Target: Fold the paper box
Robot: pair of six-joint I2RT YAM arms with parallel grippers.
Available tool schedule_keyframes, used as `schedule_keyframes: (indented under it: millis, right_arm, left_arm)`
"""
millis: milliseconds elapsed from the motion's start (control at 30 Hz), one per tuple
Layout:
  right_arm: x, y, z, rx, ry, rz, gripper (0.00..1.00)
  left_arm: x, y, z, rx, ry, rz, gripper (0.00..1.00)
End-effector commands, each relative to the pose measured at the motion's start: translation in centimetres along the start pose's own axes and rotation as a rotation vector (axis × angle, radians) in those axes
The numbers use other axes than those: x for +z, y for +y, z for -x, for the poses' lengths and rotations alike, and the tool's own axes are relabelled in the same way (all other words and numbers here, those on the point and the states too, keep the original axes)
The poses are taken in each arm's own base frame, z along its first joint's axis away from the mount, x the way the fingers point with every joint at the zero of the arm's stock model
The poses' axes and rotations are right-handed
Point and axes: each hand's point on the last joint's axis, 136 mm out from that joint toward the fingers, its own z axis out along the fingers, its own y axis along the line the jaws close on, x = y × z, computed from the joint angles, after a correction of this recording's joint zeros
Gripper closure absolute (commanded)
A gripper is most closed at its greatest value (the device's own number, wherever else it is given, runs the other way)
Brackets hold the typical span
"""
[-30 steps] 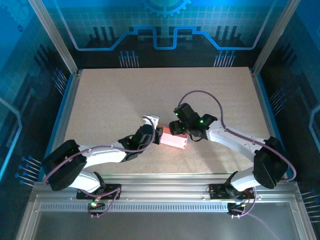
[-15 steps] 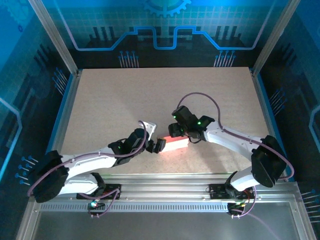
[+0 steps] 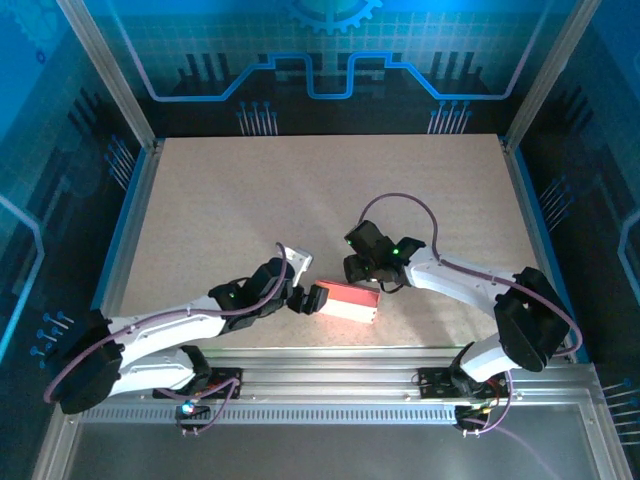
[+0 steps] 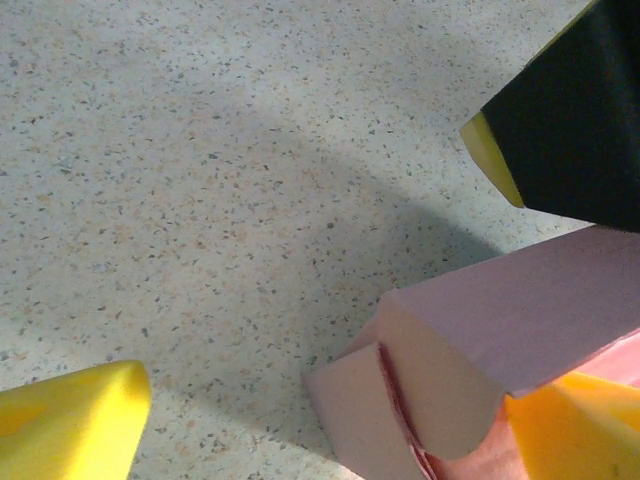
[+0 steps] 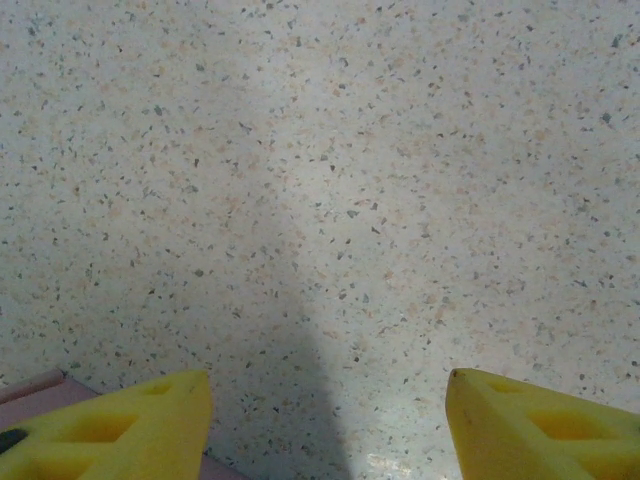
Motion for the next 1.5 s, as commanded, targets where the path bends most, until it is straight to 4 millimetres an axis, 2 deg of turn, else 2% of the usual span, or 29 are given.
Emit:
schedule_keyframes:
  millis: [0,233,367,433,567,700,833,933,1033,1133,1200,1233,1333,1400,1467]
  right_arm:
    - [-0.9,0.4,0.8,0.004,-0.029,0.002,0.35]
    - [-3.8,1.0,3.0,-0.012,-0.102,0.045,0.34]
    - [-4.4,1.1,2.8,-0.008,-0.108,0.069,0.33]
    - [-4.8,1.4,2.7,-0.009,-0.114,0.091,0.33]
    - [-6.8,1.8,2.3,-0.028,-0.166,0.155,0.31]
    - [-7.3,1.3,0.8,-0.051,-0.122,0.160,0.27]
    - [-7.6,2.0,-0.5,-0.083,-0.122,0.194,0.27]
    - [-8.4,2.9,-1.7,-0.180,-0.129,0.286,0.19]
    - [-9.3,2.2,-2.9,-0.279,-0.129,0.292,0.13]
    - [-9.7,1.9,-3.8,-0.335,-0.124,0.302,0.15]
    - [-9.6,1.4,-3.5,-0.298,-0.117,0.273,0.25]
    - [-9.7,1.7,-3.2,-0.287,-0.116,0.283,0.27]
    - [-10.0,3.0,-3.1,-0.323,-0.115,0.329,0.26]
    - [-9.6,3.6,-4.1,-0.432,-0.091,0.338,0.21]
    - [-9.2,3.8,-5.0,-0.540,-0.077,0.298,0.25]
  left_arm:
    - [0.9,1.6,-3.3,0.017,0.144,0.071,0.11]
    - [1.1,1.6,-3.5,0.036,0.145,0.067,0.03]
    - [0.7,1.5,-3.4,0.037,0.132,0.055,0.01]
    - [0.7,1.5,-3.3,0.034,0.127,0.055,0.04]
    - [1.0,1.4,-3.4,0.036,0.131,0.052,0.02]
    - [1.0,1.4,-3.2,0.036,0.122,0.049,0.01]
    - [1.0,1.2,-3.0,0.036,0.116,0.042,0.01]
    - [1.1,1.2,-3.1,0.034,0.123,0.041,0.01]
    - [1.2,1.2,-3.2,0.034,0.127,0.044,0.01]
    - [1.2,1.3,-3.2,0.033,0.128,0.048,0.01]
    - [1.2,1.3,-3.3,0.034,0.127,0.047,0.01]
    - [1.3,1.3,-3.3,0.035,0.127,0.047,0.01]
    - [1.2,1.3,-3.4,0.036,0.132,0.050,0.01]
    - [1.3,1.4,-3.3,0.035,0.130,0.050,0.01]
    - [1.4,1.3,-3.4,0.034,0.135,0.050,0.01]
